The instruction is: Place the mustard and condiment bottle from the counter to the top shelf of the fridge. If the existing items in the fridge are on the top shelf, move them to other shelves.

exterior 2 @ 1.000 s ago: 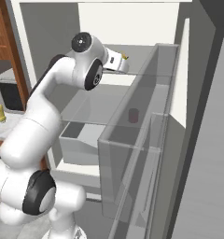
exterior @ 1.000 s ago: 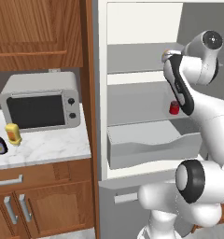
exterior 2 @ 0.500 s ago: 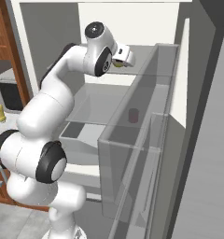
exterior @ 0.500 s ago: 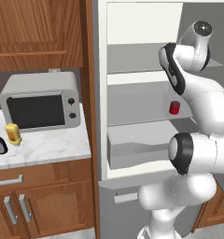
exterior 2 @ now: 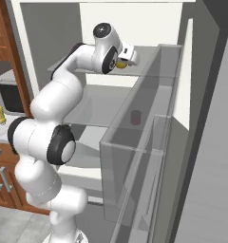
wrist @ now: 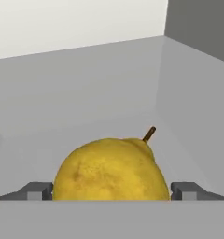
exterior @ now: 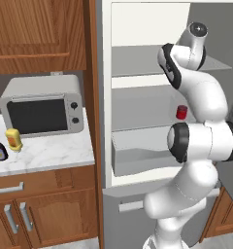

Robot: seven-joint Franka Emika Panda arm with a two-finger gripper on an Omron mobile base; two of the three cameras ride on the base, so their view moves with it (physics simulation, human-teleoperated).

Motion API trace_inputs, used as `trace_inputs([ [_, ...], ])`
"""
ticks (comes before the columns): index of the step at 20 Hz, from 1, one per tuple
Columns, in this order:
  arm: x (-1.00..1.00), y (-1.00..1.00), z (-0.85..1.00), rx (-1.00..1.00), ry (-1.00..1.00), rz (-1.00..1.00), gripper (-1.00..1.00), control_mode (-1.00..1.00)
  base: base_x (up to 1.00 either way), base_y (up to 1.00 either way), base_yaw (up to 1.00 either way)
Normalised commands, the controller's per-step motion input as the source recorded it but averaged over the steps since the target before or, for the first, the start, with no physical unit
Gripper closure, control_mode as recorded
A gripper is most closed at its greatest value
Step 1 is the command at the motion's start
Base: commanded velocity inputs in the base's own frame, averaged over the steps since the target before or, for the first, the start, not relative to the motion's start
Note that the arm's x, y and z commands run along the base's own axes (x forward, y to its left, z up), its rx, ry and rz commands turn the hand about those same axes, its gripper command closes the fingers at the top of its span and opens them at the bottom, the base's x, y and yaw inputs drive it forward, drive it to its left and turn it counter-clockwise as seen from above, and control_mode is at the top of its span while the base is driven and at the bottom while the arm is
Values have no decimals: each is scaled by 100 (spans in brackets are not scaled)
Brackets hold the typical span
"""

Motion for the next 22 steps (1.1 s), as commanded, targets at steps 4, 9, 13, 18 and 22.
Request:
trace_inputs([
  [4, 53, 0, -8, 0, 0, 0, -100, -100, 0, 0, 0],
  [9, -1, -15, -22, -2, -1, 5, 100, -100, 0, 0, 0],
  [13, -11, -14, -15, 0, -6, 7, 100, -100, 0, 0, 0],
  [18, -6, 0, 0, 0, -2, 0, 100, -100, 0, 0, 0],
  [22, -48, 1, 21, 0, -31, 0, 100, -100, 0, 0, 0],
])
